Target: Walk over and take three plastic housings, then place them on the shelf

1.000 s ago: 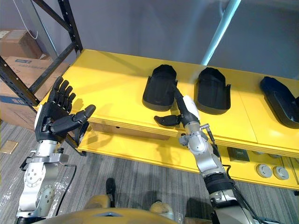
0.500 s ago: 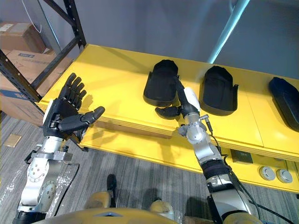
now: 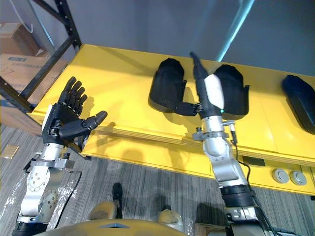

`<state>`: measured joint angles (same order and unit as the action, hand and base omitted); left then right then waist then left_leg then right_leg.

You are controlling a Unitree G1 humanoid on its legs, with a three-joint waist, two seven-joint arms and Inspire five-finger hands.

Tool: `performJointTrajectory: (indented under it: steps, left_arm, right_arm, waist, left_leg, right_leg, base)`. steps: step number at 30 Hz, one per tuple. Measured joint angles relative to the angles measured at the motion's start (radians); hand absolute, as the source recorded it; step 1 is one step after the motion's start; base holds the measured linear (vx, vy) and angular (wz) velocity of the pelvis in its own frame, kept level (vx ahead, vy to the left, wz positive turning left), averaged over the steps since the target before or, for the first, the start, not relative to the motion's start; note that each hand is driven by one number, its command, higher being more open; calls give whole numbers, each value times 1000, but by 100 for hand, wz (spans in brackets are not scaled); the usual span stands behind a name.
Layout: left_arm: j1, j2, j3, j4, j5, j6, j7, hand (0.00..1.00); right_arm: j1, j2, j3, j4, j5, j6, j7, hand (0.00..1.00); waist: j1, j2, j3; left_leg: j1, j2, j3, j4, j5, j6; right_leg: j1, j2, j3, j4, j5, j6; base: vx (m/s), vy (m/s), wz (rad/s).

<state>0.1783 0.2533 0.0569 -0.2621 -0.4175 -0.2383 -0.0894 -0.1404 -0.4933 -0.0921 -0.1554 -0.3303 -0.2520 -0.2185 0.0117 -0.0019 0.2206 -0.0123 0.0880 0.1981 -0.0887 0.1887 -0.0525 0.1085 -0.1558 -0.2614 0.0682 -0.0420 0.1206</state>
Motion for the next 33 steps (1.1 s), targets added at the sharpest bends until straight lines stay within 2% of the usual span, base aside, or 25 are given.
performJointTrajectory:
  steps: [3, 6, 10, 12, 14, 17, 20, 25, 26, 33]
  left_arm:
    - [-2, 0, 21, -24, 0, 0, 4, 100]
    - [-11, -1, 35, -25, 0, 0, -1, 100]
    - [-13, -18, 40, -57, 0, 0, -9, 100]
    - [-11, -43, 48, -90, -3, 0, -16, 100]
    - [5, -90, 75, -132, 0, -1, -23, 100]
    - [83, -141, 122, -184, 0, -5, -23, 100]
    - [133, -170, 147, -185, -2, -14, -21, 100]
    - [149, -177, 146, -185, -4, -20, -19, 100]
    - [149, -176, 143, -203, -8, -20, -23, 100]
    - [149, -176, 127, -202, -8, -20, -21, 100]
  right_arm:
    - [21, -25, -115, -70, 98, -42, 41, 100]
    - [70, -25, -171, -98, 202, -59, 99, 100]
    - [144, 3, -186, -103, 283, -60, 178, 100]
    - [190, 62, -192, -110, 326, -58, 202, 100]
    - [277, 172, -197, -153, 393, -40, 226, 100]
    - [385, 280, -197, -186, 469, -27, 250, 100]
    - [423, 341, -198, -186, 526, -25, 238, 100]
    - [424, 354, -191, -212, 532, -25, 189, 100]
    - [418, 353, -168, -216, 534, -23, 148, 100]
    - [423, 353, -166, -216, 541, -23, 150, 100]
  waist:
    - [-25, -7, -4]
    - [-51, -11, -24]
    - [-65, -10, -49]
    - [-69, -9, -59]
    - [-71, -1, -68]
    - [-75, 12, -78]
    - [-82, 19, -83]
    - [-78, 15, -101]
    - [-73, 9, -150]
    - [-73, 9, -149]
  left_leg:
    - [18, 5, 32, 0, -11, -5]
    - [24, 8, 46, 0, -13, -6]
    - [29, 9, 59, 0, -16, -9]
    - [30, 10, 62, 0, -17, -10]
    - [34, 11, 70, 0, -21, -12]
    - [41, 11, 84, 0, -30, -14]
    - [44, 12, 88, 0, -38, -20]
    - [39, 12, 89, -1, -38, -20]
    - [36, 10, 88, -1, -44, -21]
    - [35, 9, 83, 2, -38, -13]
  right_leg:
    - [-1, 0, 25, -4, -2, -2]
    - [-2, 2, 37, -8, -1, -2]
    - [-2, 3, 48, -14, 0, -1]
    - [-2, 3, 49, -15, 0, -1]
    - [-1, 3, 54, -16, 0, -1]
    - [-3, 3, 72, -19, -1, -1]
    - [-3, 3, 74, -21, -2, -2]
    - [-5, 2, 74, -26, -4, -5]
    - [-3, 1, 73, -38, -1, -3]
    - [-2, 2, 73, -35, 2, 2]
  base:
    - [23, -9, -28]
    - [30, -18, -18]
    - [40, -12, -10]
    - [0, 0, 0]
    - [26, -2, -8]
    - [24, 2, -16]
    - [4, 3, -2]
    - [0, 0, 0]
    - [0, 0, 0]
    - [0, 0, 1]
